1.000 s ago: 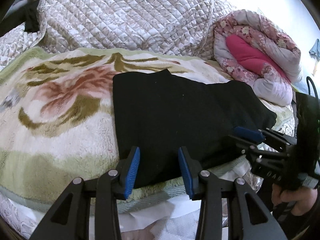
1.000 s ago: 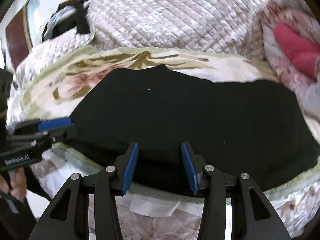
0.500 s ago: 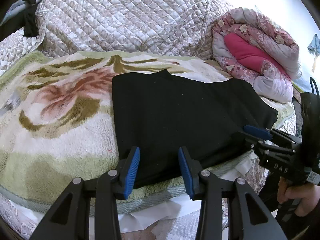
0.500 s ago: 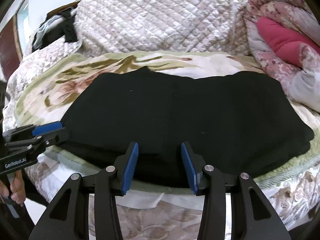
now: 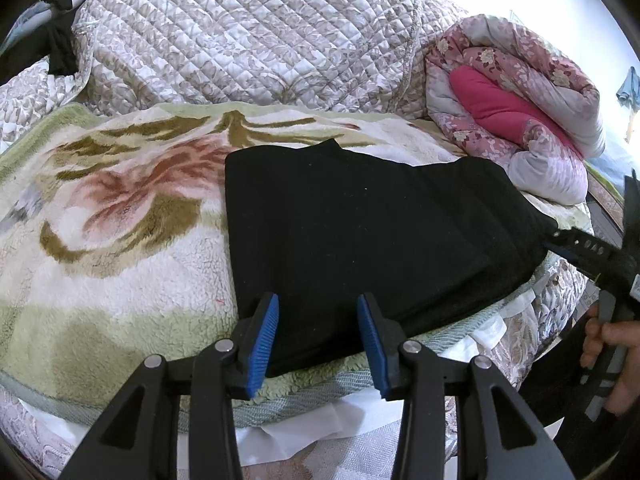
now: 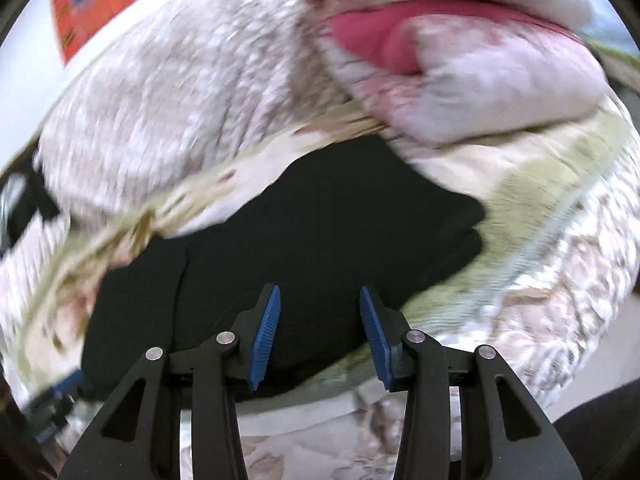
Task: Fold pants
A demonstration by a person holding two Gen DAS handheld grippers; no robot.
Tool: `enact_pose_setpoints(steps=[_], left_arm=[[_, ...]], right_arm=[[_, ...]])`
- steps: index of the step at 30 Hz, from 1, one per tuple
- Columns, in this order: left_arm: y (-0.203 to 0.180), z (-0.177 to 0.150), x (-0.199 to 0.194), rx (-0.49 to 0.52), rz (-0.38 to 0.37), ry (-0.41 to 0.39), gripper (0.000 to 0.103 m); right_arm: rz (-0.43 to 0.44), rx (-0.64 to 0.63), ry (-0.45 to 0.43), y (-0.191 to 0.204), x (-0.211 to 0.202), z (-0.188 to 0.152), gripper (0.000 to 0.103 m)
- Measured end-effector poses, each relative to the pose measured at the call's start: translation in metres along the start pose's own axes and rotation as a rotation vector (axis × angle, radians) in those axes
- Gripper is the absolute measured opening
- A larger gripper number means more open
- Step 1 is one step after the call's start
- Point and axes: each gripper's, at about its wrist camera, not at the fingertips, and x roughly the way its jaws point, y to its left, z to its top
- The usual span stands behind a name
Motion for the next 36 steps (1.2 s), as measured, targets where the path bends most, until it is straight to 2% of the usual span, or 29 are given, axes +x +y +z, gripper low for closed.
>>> enact_pose_setpoints(steps=[4,7,9,14,18,22,23,25,27,30,36], left_arm=[[0.001,0.0,0.0,0.004,-0.001,-0.001,0.045],[0.001,0.0,0.0,0.006,-0.002,0.0,0.046],[0.001,0.0,0.0,0.006,-0.002,0.0,0.046],[0.0,0.0,0.0,0.005,-0.001,-0.001,0.046],[0.0,0.0,0.0,0.007,-0.001,-0.001,0.048],[0.0,0.0,0.0,0.004,-0.002,0.0,0.048],[0.0,-0.001,0.0,0.007,-0.002,0.0,0.048],[0.0,0.0,0.0,0.005,-0.002,0.001,0.049],[0.001,0.0,0.0,0.005,-0.005,0.003,0.05],[0.003,0.004,-0.003,-0.004,-0.011,0.006,0.05],[0.018,0.017,-0.014,-0.075,-0.009,-0.022,0.05]], right_arm=[[-0.014,0.112,0.004,-0.021,-0.003,0.0,0.047],[0.049,0.208,0.011,-0.035,0.002,0.002,0.053],[0.078,0.248,0.004,-0.04,0.005,0.006,0.061],[0.115,0.361,-0.004,-0.055,0.018,0.017,0.062],[0.111,0.403,-0.012,-0.062,0.03,0.027,0.062],[0.092,0.35,0.005,-0.054,0.034,0.037,0.063],[0.088,0.335,0.009,-0.053,0.035,0.038,0.061],[0.067,0.3,0.025,-0.05,0.04,0.043,0.049],[0.063,0.281,0.043,-0.049,0.045,0.048,0.026],[0.084,0.228,0.037,-0.036,0.039,0.058,0.023],[0.201,0.053,0.022,0.026,0.02,0.079,0.021]])
